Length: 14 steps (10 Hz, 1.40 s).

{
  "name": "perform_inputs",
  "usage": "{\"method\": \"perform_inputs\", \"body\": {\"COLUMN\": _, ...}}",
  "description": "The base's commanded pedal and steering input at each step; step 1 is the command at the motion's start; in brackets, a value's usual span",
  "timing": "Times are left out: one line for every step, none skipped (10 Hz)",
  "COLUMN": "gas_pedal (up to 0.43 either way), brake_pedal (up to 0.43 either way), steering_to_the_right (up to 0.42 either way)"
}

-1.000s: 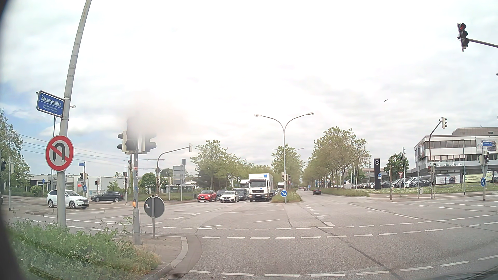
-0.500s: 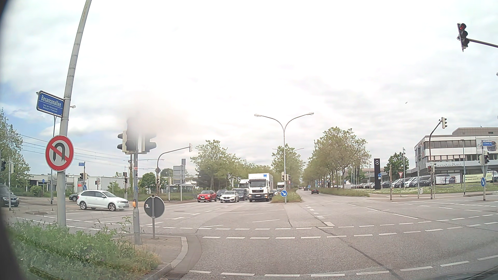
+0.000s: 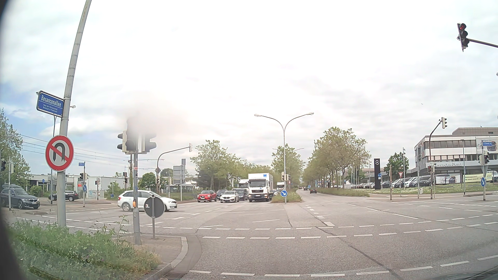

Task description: Follow the waypoints while adhering to traffic rules and regulations

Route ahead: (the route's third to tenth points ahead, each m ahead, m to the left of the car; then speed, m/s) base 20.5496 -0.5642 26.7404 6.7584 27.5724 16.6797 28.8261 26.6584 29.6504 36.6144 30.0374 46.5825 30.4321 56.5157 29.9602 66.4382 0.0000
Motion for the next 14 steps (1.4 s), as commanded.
{"method": "perform_inputs", "body": {"gas_pedal": 0.0, "brake_pedal": 0.28, "steering_to_the_right": -0.006}}
{"method": "perform_inputs", "body": {"gas_pedal": 0.0, "brake_pedal": 0.28, "steering_to_the_right": -0.006}}
{"method": "perform_inputs", "body": {"gas_pedal": 0.0, "brake_pedal": 0.28, "steering_to_the_right": -0.006}}
{"method": "perform_inputs", "body": {"gas_pedal": 0.0, "brake_pedal": 0.28, "steering_to_the_right": -0.006}}
{"method": "perform_inputs", "body": {"gas_pedal": 0.0, "brake_pedal": 0.28, "steering_to_the_right": -0.006}}
{"method": "perform_inputs", "body": {"gas_pedal": 0.0, "brake_pedal": 0.28, "steering_to_the_right": -0.006}}
{"method": "perform_inputs", "body": {"gas_pedal": 0.0, "brake_pedal": 0.28, "steering_to_the_right": -0.006}}
{"method": "perform_inputs", "body": {"gas_pedal": 0.0, "brake_pedal": 0.28, "steering_to_the_right": -0.006}}
{"method": "perform_inputs", "body": {"gas_pedal": 0.0, "brake_pedal": 0.28, "steering_to_the_right": -0.006}}
{"method": "perform_inputs", "body": {"gas_pedal": 0.0, "brake_pedal": 0.28, "steering_to_the_right": -0.006}}
{"method": "perform_inputs", "body": {"gas_pedal": 0.0, "brake_pedal": 0.28, "steering_to_the_right": -0.006}}
{"method": "perform_inputs", "body": {"gas_pedal": 0.0, "brake_pedal": 0.28, "steering_to_the_right": -0.006}}
{"method": "perform_inputs", "body": {"gas_pedal": 0.0, "brake_pedal": 0.28, "steering_to_the_right": -0.006}}
{"method": "perform_inputs", "body": {"gas_pedal": 0.0, "brake_pedal": 0.28, "steering_to_the_right": -0.006}}
